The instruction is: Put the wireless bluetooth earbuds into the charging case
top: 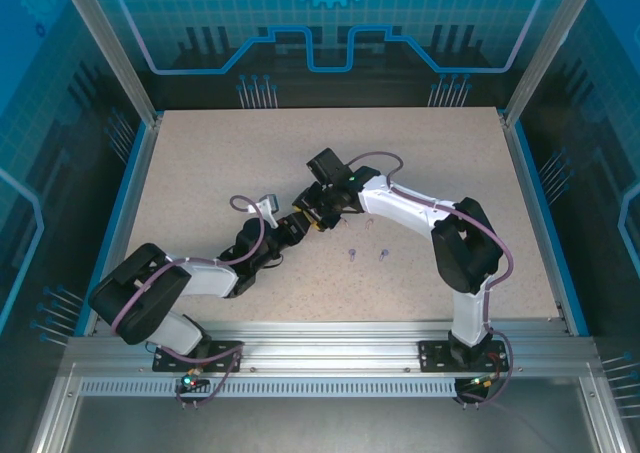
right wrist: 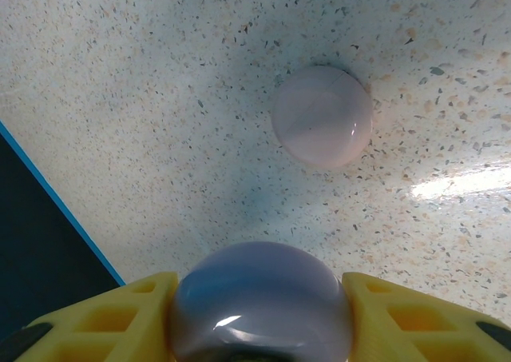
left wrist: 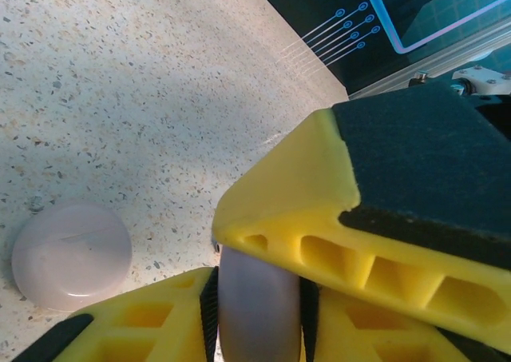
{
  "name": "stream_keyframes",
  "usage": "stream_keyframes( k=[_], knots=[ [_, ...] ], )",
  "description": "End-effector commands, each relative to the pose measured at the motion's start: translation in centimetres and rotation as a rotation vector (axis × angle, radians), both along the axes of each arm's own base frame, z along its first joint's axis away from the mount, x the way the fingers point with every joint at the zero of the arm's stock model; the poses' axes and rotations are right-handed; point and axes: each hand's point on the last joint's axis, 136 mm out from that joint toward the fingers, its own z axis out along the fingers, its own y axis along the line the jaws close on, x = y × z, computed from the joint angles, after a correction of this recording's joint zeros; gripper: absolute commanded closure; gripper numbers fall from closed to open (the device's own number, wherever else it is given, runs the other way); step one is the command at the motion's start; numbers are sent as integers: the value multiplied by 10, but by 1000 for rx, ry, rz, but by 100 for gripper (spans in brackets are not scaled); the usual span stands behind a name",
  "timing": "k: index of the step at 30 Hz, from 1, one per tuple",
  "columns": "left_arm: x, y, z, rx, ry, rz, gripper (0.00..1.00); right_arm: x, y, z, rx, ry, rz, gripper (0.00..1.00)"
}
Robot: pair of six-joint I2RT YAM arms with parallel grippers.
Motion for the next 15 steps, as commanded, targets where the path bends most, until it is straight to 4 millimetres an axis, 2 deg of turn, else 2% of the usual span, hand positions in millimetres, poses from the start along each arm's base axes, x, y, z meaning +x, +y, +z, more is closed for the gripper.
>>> stream_keyframes(
  k=[1, 15],
  knots=[
    [8, -1, 6, -14, -20, 27, 69, -8, 2, 8, 11, 0, 5, 51],
    [12, -9, 5, -13, -9, 4, 84, -9, 3, 7, 14, 5, 7, 51]
  ],
)
